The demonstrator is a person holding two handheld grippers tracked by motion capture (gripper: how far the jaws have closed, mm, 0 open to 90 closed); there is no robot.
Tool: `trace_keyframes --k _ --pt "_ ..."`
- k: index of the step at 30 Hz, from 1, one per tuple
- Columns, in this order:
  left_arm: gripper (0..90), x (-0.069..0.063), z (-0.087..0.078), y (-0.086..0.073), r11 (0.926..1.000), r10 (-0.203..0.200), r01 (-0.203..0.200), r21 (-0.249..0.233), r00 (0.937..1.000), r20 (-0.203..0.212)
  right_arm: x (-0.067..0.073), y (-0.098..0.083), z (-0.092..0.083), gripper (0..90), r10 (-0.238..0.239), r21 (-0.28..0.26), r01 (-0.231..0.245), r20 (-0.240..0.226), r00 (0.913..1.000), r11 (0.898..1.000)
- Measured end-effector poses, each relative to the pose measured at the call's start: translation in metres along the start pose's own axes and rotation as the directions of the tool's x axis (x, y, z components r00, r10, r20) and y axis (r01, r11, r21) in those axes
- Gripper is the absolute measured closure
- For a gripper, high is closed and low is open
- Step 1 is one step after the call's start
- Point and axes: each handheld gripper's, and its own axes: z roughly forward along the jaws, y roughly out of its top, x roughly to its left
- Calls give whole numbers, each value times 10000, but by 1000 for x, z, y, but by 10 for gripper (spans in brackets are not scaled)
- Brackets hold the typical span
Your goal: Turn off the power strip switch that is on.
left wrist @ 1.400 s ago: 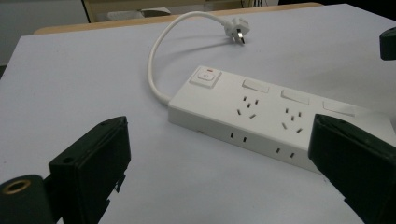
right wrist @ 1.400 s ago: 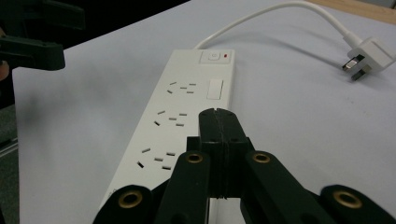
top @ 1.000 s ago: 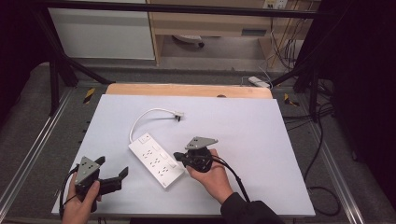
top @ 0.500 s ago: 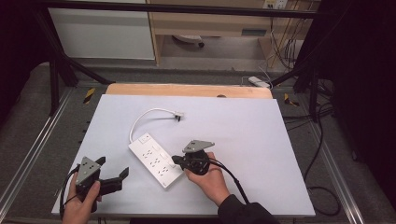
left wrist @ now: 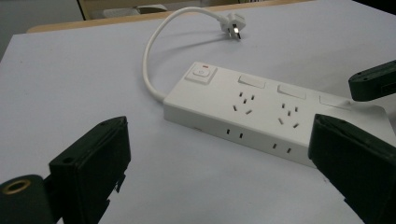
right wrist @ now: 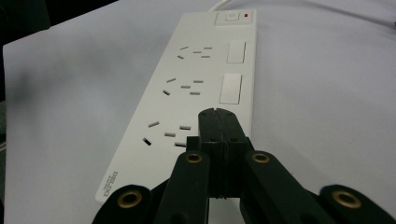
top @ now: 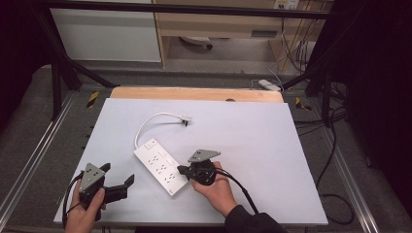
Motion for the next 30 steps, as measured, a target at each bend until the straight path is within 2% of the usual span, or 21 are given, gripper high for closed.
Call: trace_keyframes --k 20,30 --pt "56 0 0 0 10000 14 -14 6 10000 8 1 -5 5 900 -221 -10 221 200 9996 9998" --pt "56 -1 0 0 10000 45 -45 2 10000 2 1 -6 6 900 -163 -63 165 248 9996 9998"
